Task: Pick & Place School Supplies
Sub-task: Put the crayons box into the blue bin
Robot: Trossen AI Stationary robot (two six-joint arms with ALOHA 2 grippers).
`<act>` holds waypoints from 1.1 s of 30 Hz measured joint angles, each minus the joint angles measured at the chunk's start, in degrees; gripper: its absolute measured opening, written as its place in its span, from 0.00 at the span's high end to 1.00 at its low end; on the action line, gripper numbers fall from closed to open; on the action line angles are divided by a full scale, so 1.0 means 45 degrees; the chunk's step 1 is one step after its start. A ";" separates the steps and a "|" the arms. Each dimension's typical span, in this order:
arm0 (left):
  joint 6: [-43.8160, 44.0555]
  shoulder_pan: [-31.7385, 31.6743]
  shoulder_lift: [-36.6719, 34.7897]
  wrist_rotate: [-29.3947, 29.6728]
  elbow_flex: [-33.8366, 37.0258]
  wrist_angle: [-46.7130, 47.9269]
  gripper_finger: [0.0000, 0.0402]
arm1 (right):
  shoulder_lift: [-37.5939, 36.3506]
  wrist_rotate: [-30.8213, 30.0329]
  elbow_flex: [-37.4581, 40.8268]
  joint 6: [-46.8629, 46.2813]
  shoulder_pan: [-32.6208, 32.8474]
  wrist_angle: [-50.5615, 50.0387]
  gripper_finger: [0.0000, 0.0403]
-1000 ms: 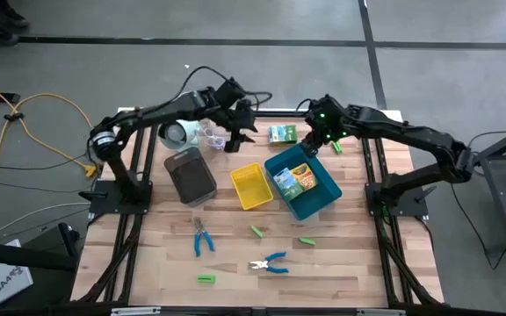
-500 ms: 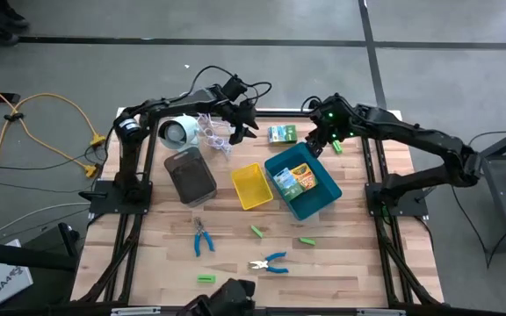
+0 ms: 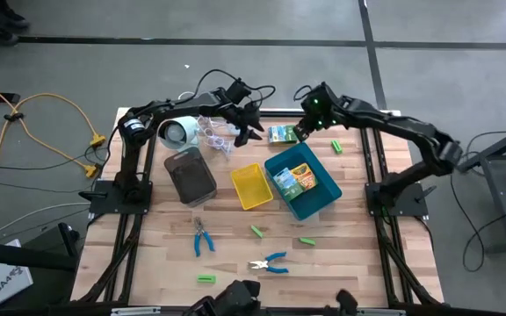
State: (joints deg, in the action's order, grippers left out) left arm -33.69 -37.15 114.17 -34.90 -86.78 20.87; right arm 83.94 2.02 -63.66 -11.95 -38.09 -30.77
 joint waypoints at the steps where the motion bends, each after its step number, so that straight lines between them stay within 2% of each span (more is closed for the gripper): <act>1: 0.0029 0.0001 0.0000 0.0119 0.0000 -0.0032 0.58 | 0.0277 0.0010 0.0000 0.0024 -0.0246 0.0149 0.78; 5: 0.0039 0.0082 0.0000 0.0479 0.0000 -0.0037 0.58 | 0.1244 0.1027 0.0000 0.0014 -0.1242 0.0651 0.82; 8: 0.0034 0.0285 0.0000 0.1493 0.0000 0.0026 0.58 | 0.1798 0.2136 0.0000 -0.0012 -0.1725 0.1144 0.87; 11: -0.0170 0.0554 0.0000 0.2392 0.0000 0.0030 0.58 | 0.2156 0.2632 0.0000 -0.0053 -0.1961 0.1278 0.94; 13: -0.0271 0.0726 0.0000 0.2525 0.0000 0.0048 0.58 | 0.2282 0.2640 0.0000 -0.0051 -0.1992 0.1271 0.98; 20: -0.0321 0.1315 0.0000 0.2684 0.0000 0.0182 0.58 | 0.2351 0.2581 0.0000 -0.0056 -0.1985 0.1124 0.99; 33: -0.0288 0.2255 0.0000 0.6335 0.0000 0.0430 0.58 | 0.3485 0.2584 0.0010 -0.0335 -0.1985 0.1053 1.00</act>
State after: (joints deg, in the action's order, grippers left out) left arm -34.99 -27.00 114.17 -6.39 -86.78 22.81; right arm 99.63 13.65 -63.61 -13.45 -47.03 -26.03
